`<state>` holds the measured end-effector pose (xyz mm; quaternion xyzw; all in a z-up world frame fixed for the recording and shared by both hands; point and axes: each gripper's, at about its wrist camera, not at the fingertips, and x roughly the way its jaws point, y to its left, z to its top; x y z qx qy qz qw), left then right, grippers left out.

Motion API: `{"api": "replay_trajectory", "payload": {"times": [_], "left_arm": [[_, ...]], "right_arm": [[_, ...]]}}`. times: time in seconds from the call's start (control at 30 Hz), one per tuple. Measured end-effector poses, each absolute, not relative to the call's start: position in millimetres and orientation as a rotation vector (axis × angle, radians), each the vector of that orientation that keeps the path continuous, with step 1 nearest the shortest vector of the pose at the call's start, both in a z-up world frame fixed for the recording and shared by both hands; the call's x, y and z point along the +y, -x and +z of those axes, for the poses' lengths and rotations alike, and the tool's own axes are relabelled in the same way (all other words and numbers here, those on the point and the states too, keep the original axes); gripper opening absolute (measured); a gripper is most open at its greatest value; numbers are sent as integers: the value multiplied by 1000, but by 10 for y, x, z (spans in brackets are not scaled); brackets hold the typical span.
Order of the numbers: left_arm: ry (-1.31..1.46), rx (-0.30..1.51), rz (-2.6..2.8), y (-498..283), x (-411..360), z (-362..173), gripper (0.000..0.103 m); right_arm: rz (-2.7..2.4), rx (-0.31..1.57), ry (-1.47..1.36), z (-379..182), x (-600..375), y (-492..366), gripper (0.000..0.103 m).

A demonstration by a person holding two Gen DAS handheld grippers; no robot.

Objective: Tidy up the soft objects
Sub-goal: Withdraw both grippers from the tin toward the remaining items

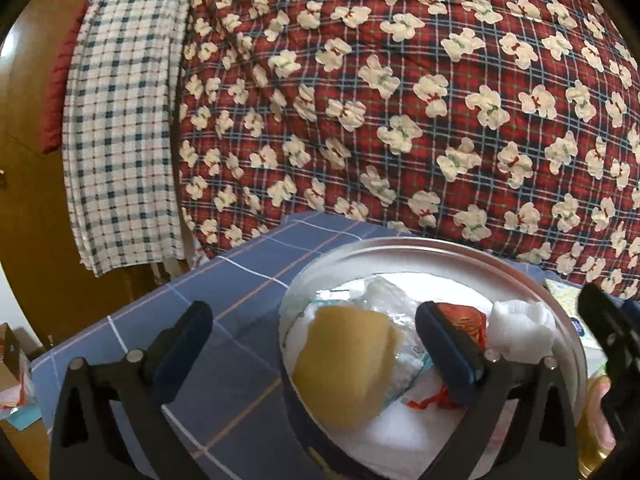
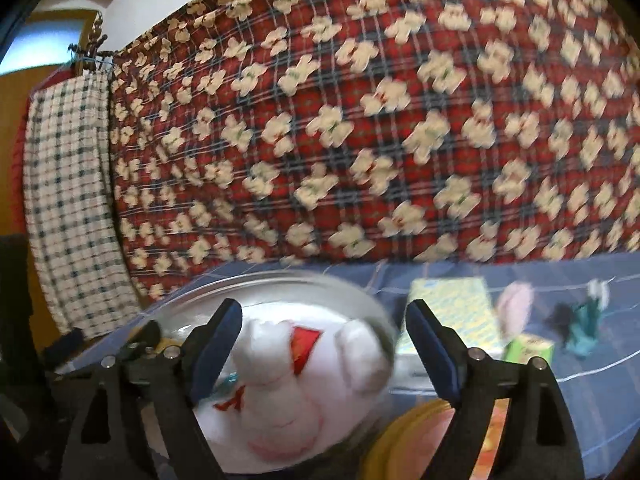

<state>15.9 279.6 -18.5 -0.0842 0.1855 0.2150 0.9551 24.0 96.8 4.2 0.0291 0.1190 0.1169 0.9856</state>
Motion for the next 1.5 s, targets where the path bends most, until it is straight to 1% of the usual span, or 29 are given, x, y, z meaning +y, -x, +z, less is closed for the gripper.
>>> {"api": "replay_trajectory", "payload": {"times": [0.13, 0.27, 0.53, 0.63, 0.7, 0.8, 0.97, 1.27, 1.5], "left_arm": [[172, 383, 441, -159, 2794, -185, 103], [171, 380, 448, -155, 2790, -184, 103], [214, 381, 468, -112, 2880, -205, 103], [222, 373, 478, -88, 2891, -207, 103], [216, 371, 481, -85, 2878, -207, 103], [202, 374, 482, -100, 2847, -197, 103], [180, 372, 490, -105, 2806, -183, 103], [144, 350, 464, -64, 2674, -150, 103], [139, 340, 450, -45, 2625, -134, 103]], "right_arm": [[214, 272, -51, 50, 901, -299, 86], [320, 316, -84, 17, 905, -328, 86], [271, 360, 182, -108, 1267, -484, 86], [233, 414, 214, -166, 1263, -602, 86], [138, 410, 223, -174, 1190, -617, 86], [77, 387, 168, -128, 1029, -587, 86], [187, 387, 9, -74, 874, -510, 86], [221, 286, 11, 9, 838, -270, 86], [188, 326, -17, -34, 534, -200, 86]]}}
